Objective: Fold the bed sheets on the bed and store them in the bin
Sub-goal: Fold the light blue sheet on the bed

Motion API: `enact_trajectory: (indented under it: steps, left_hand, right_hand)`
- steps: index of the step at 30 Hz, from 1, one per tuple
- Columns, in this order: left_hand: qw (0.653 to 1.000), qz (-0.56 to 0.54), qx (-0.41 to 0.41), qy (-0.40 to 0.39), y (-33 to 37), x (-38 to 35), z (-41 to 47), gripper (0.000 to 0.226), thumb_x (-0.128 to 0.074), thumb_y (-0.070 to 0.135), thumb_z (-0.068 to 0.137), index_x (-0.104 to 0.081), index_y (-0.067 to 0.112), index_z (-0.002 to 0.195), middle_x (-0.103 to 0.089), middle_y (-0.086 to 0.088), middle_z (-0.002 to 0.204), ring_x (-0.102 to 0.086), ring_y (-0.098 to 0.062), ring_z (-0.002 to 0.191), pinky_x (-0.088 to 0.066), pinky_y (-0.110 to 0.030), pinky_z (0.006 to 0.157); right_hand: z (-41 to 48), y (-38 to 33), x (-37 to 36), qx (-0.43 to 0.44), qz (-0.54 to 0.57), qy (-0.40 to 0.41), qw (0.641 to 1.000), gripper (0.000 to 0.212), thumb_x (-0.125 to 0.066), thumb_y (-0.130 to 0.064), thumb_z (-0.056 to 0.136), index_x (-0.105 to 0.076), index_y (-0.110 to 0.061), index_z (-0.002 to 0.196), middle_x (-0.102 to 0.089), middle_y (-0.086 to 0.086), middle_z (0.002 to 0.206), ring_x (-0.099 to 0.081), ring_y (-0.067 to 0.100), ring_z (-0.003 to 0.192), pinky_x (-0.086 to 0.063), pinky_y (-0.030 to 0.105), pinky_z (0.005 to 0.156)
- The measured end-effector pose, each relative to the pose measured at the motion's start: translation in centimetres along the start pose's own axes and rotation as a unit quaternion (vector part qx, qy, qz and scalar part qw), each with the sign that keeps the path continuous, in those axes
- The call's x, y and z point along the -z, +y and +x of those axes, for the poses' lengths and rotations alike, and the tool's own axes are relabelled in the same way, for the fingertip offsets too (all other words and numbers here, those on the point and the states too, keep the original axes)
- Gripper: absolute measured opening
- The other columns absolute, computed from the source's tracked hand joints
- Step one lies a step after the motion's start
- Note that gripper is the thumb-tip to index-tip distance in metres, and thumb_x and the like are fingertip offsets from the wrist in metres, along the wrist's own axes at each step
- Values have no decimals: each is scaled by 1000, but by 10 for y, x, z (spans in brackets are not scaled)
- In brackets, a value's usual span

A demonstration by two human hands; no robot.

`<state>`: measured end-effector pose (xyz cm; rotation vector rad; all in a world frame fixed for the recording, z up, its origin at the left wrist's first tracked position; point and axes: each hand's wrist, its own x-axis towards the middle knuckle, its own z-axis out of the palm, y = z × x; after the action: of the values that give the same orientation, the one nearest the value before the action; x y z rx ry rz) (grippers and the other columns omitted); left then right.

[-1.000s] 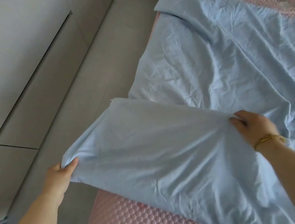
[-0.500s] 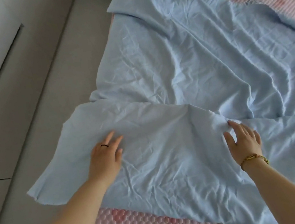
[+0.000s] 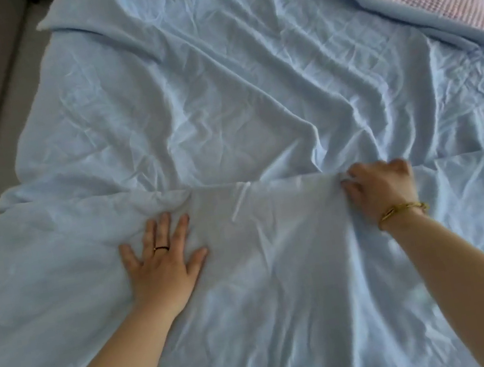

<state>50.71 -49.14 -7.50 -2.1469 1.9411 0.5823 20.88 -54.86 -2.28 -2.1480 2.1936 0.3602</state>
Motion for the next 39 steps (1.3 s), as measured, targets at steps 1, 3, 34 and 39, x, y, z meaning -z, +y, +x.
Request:
enact_trajectory:
  steps: [1,3,34,39]
  left_hand:
    - [999,-17,4,41,4,0,0,64,-21,56,92,-6,30,148,2,-4,157,1,-22,144,2,-56,109]
    - [985,-57,-31,158,25,-3,4,60,-36,43,88,-33,17,142,-32,-22,146,-26,-32,135,-9,-66,102]
    - [962,-2,-219,160,264,-76,17,68,-28,45,83,-46,-1,131,-49,-26,132,-42,-34,126,-1,-30,101]
    - [954,-29,-218,202,256,-86,20,68,-6,53,96,-39,6,132,-50,-26,131,-29,-27,124,3,-27,108]
  right_hand:
    - [3,12,5,-25,26,38,999,66,-11,-48,76,-62,-13,98,-64,7,105,-51,26,107,-13,32,90]
    - [12,33,7,-64,50,52,995,53,-22,-40,81,-63,-13,102,-59,8,111,-44,26,113,-10,30,97]
    - [-11,274,-72,-173,49,-12,984,61,-41,-12,93,-14,-24,147,-11,-4,155,1,17,143,12,37,113]
    - [26,281,-62,-123,-84,-85,985,34,-27,-27,99,-43,-22,128,-48,12,131,-32,25,131,3,39,113]
